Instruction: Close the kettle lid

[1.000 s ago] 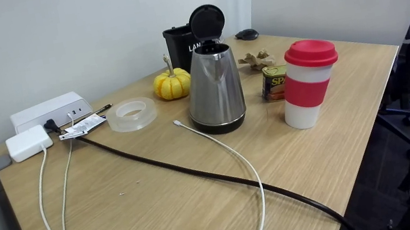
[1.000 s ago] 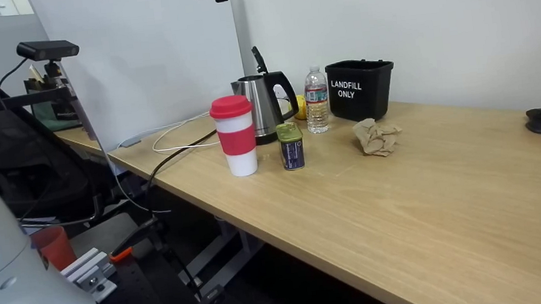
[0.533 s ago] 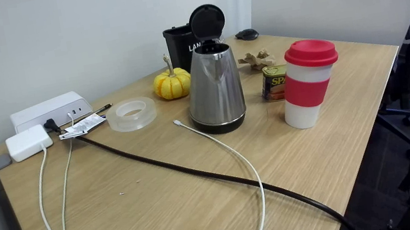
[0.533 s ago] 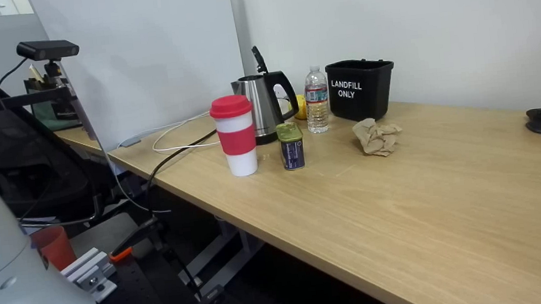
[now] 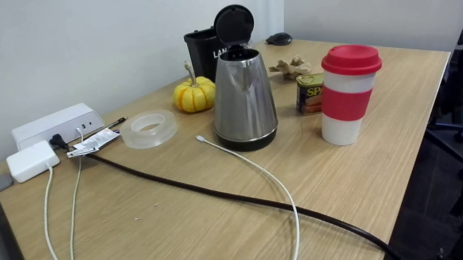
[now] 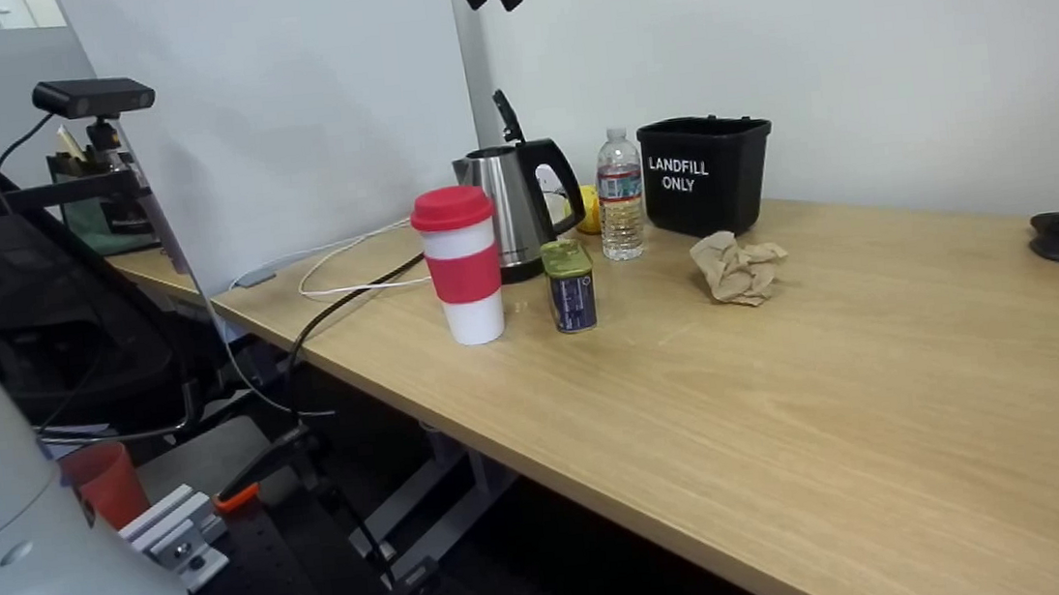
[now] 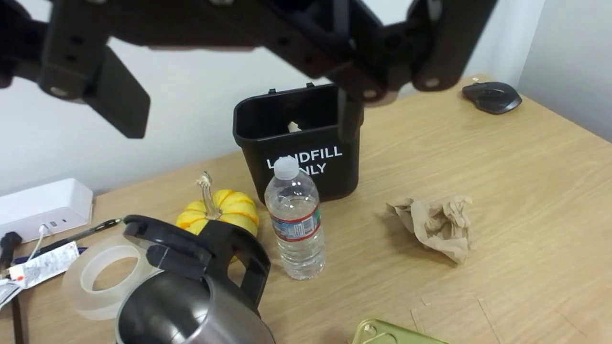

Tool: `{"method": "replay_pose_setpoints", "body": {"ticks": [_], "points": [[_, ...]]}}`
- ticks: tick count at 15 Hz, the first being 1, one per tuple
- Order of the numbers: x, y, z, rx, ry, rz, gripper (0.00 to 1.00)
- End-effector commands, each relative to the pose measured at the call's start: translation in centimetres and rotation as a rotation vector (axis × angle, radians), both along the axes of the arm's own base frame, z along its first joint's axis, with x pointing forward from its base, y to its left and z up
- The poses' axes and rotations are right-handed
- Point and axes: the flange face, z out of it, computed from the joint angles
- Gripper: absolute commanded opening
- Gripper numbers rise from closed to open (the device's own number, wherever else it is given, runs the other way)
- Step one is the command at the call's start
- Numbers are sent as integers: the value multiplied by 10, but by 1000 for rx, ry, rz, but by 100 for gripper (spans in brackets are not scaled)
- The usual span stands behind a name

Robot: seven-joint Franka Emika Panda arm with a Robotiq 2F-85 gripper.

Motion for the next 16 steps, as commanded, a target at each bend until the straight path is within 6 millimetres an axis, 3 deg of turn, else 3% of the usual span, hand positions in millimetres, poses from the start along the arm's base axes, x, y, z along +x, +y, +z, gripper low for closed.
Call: {"method": "replay_pose_setpoints", "body": {"ticks": [1,2,7,11,16], "points": [[13,16,-6,-4,-56,3,78],[15,24,-9,-3,-69,12,67],[22,67,-20,7,-166,104,32],[25,89,-30,3,-204,148,4],[31,99,-47,-9,-216,146,0]]}}
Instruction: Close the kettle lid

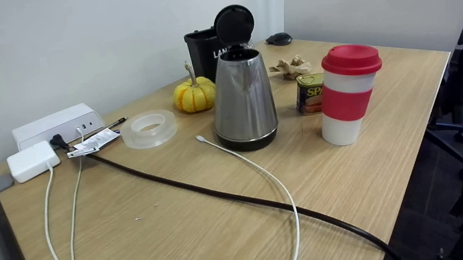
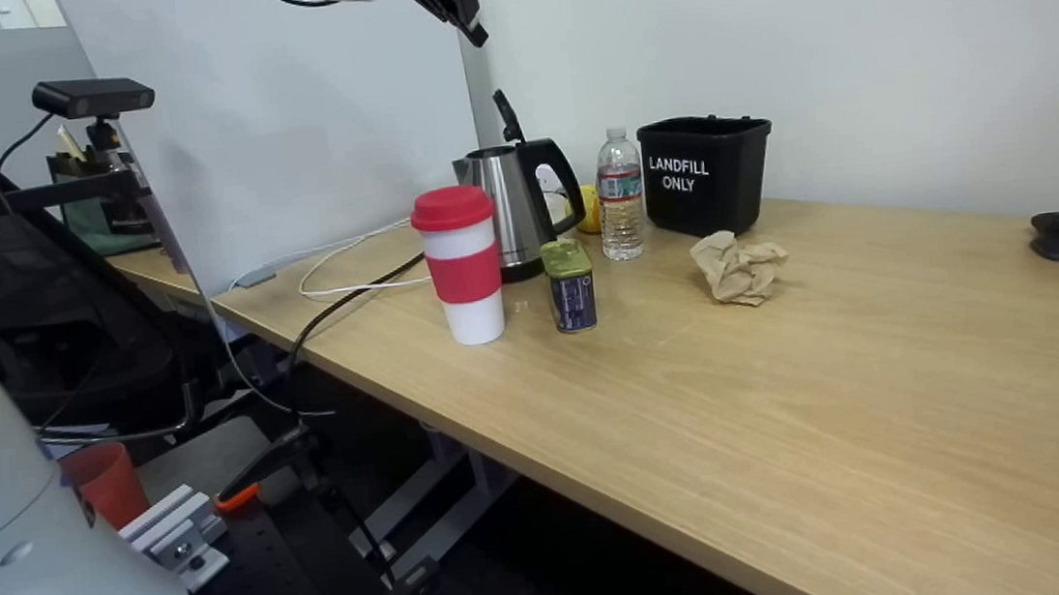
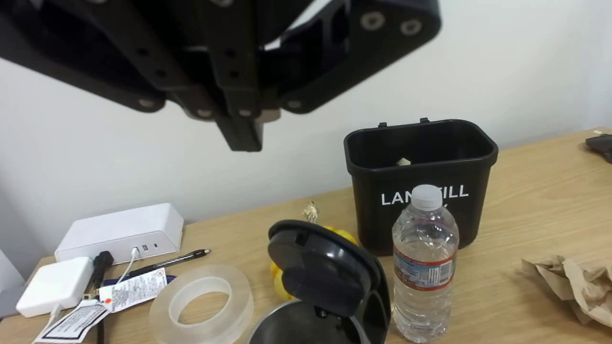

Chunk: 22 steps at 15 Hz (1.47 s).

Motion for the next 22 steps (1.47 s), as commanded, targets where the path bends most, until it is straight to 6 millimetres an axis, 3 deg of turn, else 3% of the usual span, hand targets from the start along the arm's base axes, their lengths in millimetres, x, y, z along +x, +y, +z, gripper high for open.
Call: {"method": "replay_pose_setpoints", "body": {"ticks": [1,15,22], "points": [[10,3,-12,-6,-16,-9,0],[34,1,-60,-58,-27,-62,0],[32,-5,-75,-65,-4,-76,0]]}}
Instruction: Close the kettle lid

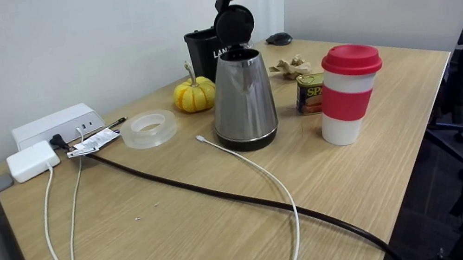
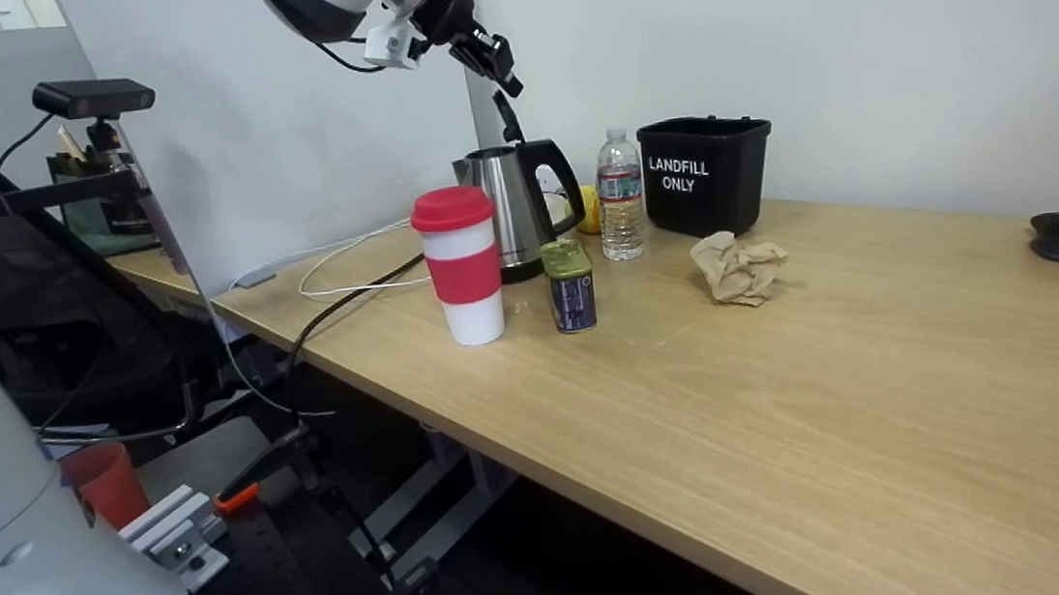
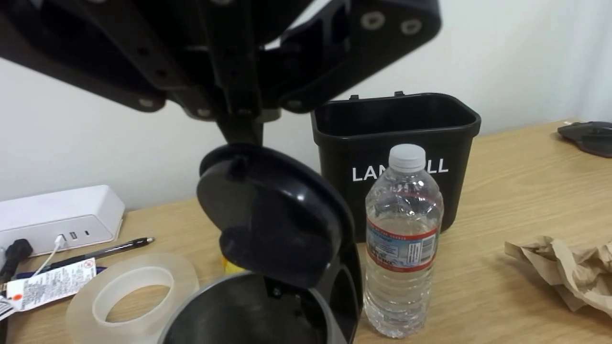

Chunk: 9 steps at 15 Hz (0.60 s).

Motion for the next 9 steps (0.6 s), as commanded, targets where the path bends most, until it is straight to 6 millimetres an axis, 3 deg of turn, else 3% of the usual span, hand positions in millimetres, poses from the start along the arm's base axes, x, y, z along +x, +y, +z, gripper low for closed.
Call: {"method": "replay_pose_setpoints", "body": {"ticks": [1,9], "points": [[-2,-3,-6,-11,1,-10,0],[-19,8,-19,-25,33,24,0]]}}
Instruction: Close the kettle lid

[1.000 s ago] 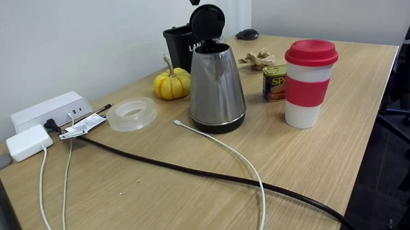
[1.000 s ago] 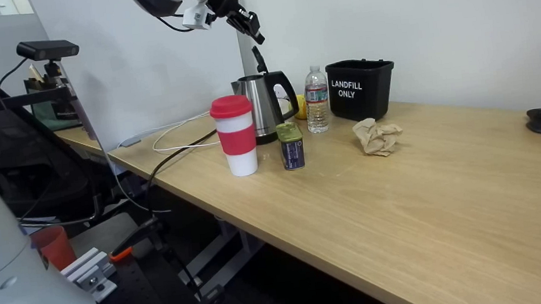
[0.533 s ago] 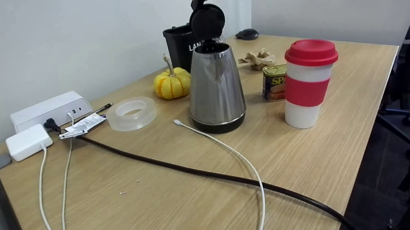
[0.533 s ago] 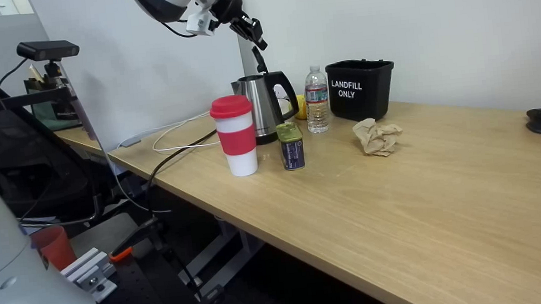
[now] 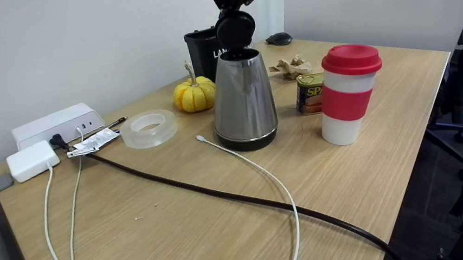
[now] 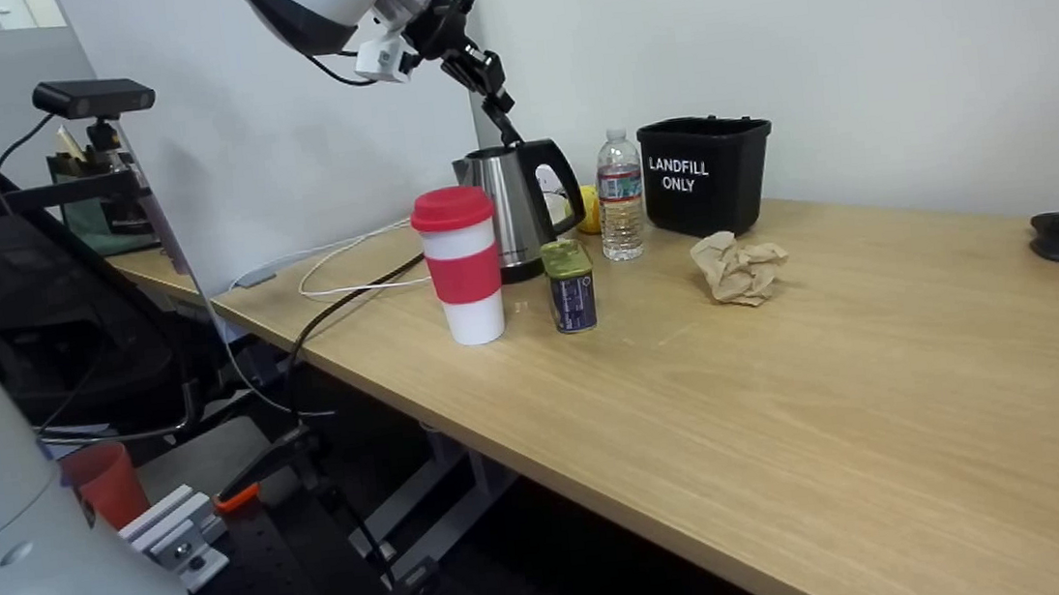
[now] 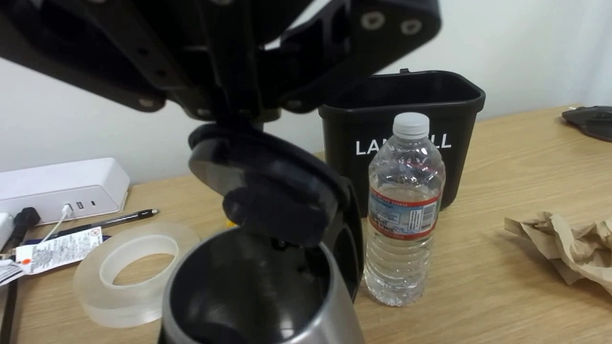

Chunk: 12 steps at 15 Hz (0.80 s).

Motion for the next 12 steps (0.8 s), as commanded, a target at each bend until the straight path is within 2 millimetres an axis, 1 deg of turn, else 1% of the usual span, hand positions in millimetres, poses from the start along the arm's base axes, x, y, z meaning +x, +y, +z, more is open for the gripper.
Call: {"method": "replay_pose_setpoints", "body": {"ticks": [1,8,12], "points": [[-9,1,-5,-17,3,9,0],[-22,6,-16,-25,31,32,0],[-35,15,-26,-11,57,66,0]]}}
